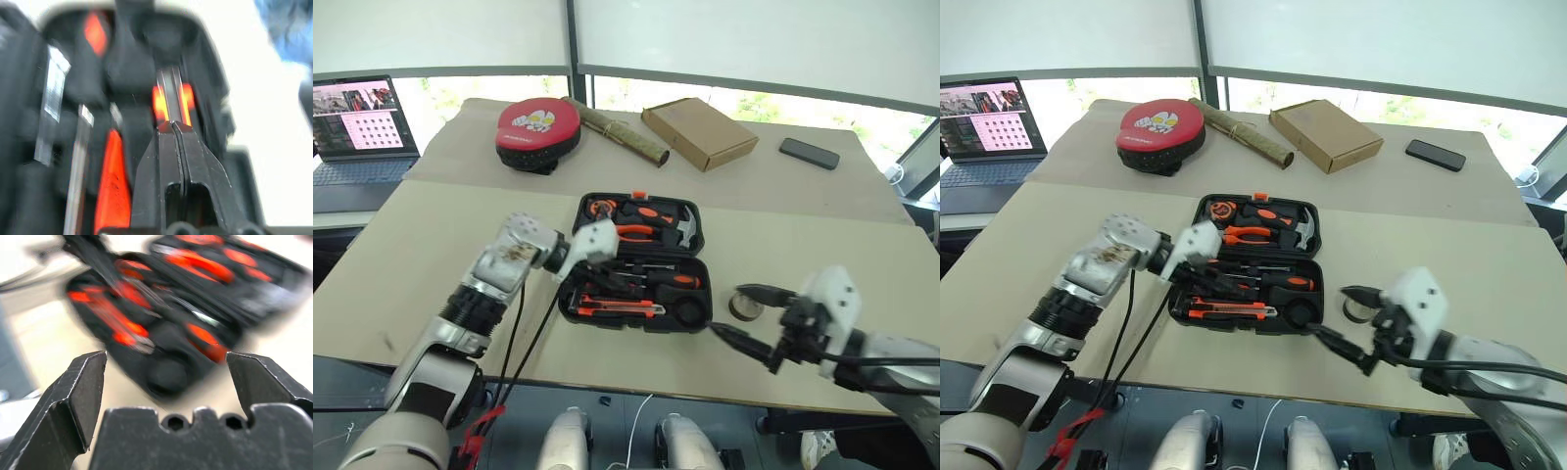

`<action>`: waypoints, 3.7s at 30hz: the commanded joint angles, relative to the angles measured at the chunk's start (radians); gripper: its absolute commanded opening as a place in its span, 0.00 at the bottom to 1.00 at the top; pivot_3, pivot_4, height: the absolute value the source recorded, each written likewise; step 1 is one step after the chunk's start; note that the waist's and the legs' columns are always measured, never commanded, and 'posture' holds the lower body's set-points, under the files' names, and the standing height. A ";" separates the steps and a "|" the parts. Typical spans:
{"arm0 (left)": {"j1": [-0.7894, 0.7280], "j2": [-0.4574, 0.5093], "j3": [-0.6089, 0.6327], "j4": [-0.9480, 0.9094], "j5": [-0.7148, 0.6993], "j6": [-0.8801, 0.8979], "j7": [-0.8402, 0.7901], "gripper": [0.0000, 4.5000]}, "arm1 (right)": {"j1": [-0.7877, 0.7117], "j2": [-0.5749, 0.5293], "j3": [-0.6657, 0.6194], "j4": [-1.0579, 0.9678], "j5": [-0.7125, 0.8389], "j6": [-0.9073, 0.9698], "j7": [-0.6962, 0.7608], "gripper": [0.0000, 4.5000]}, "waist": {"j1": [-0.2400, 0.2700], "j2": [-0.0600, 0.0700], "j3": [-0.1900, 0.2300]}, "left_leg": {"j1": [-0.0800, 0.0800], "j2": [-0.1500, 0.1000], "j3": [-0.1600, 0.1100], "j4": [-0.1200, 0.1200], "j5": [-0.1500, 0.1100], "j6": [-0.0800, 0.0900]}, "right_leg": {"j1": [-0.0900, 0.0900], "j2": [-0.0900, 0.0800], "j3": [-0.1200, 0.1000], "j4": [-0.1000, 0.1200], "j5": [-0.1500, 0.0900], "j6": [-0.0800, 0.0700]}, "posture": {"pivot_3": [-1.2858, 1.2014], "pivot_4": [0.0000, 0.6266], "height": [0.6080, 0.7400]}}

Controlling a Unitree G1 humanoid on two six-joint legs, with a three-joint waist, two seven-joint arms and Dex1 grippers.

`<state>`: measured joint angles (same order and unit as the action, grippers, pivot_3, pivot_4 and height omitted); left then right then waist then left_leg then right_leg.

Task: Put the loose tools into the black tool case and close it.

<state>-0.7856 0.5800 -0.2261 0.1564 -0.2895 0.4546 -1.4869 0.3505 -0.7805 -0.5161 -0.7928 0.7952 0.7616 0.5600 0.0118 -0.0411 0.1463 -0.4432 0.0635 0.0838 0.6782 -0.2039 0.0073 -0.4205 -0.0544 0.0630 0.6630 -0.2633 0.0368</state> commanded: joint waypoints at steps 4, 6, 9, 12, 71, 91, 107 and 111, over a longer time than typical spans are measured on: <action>0.058 0.095 0.125 -0.191 -0.248 0.234 -0.066 0.41 | 0.317 0.033 -0.370 0.044 -0.043 -0.032 0.173 1.00 | -0.002 0.002 -0.001 | 0.003 0.000 0.000 0.000 0.000 0.000 | 0.002 0.000 0.000 0.000 0.000 0.000 | 0.52 0.24 1.00; 0.073 0.109 0.139 -0.224 -0.269 0.248 -0.048 0.57 | 0.378 0.030 -0.411 0.062 -0.057 -0.043 0.228 1.00 | -0.003 0.002 -0.001 | 0.003 0.000 0.000 0.000 0.000 0.000 | 0.002 0.000 0.000 0.000 0.000 0.000 | 0.52 0.24 1.00; 0.095 0.120 0.143 -0.264 -0.281 0.242 -0.027 0.82 | 0.386 0.002 -0.401 0.082 -0.081 -0.064 0.266 1.00 | -0.007 0.002 -0.001 | 0.004 0.001 0.000 0.000 0.000 0.000 | 0.003 0.000 0.000 -0.001 -0.002 0.002 | 0.52 0.24 1.00; 0.124 0.128 0.136 -0.299 -0.275 0.217 -0.009 0.99 | 0.295 -0.068 -0.320 0.124 -0.115 -0.071 0.272 1.00 | -0.020 0.002 -0.001 | 0.005 0.001 0.001 0.000 0.000 0.000 | 0.003 0.000 0.002 0.000 -0.002 0.002 | 0.52 0.24 1.00; 0.218 0.187 0.044 -0.367 -0.167 0.029 0.107 1.00 | -0.704 -0.060 0.782 0.270 -0.461 -0.034 0.388 0.67 | -0.014 0.002 0.002 | 0.003 0.001 0.003 -0.001 0.000 -0.001 | -0.001 0.002 0.003 0.000 0.000 -0.001 | 0.52 0.24 1.00; 0.252 0.253 0.245 0.110 0.009 -0.089 0.369 0.14 | -0.710 -0.096 0.546 0.642 -0.477 -0.149 0.374 0.20 | -0.017 0.002 0.002 | 0.003 0.002 0.004 -0.001 0.000 0.000 | -0.001 0.001 0.002 0.000 0.000 -0.001 | 0.52 0.24 1.00; 0.289 0.131 0.131 -0.010 0.015 -0.069 0.291 0.00 | -0.899 0.030 0.731 0.853 -0.623 -0.339 0.497 0.01 | -0.009 0.002 0.002 | 0.001 0.001 0.006 -0.002 0.000 0.000 | -0.003 0.001 0.002 0.000 0.000 -0.001 | 0.52 0.24 1.00; 0.337 0.138 0.132 -0.088 -0.015 -0.036 0.252 0.00 | -0.841 0.005 0.713 0.739 -0.587 -0.298 0.540 0.01 | -0.009 0.002 0.002 | 0.001 0.001 0.005 -0.003 0.000 0.000 | -0.003 0.001 0.002 0.001 0.000 -0.001 | 0.52 0.24 1.00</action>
<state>-0.4533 0.7331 -0.0824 0.1610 -0.2444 0.4199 -1.1862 -0.4924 -0.7831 0.2092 0.0519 0.1434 0.4633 1.0508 0.0027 -0.0392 0.1487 -0.4421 0.0649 0.0891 0.6755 -0.2038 0.0069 -0.4237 -0.0537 0.0650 0.6636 -0.2634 0.0357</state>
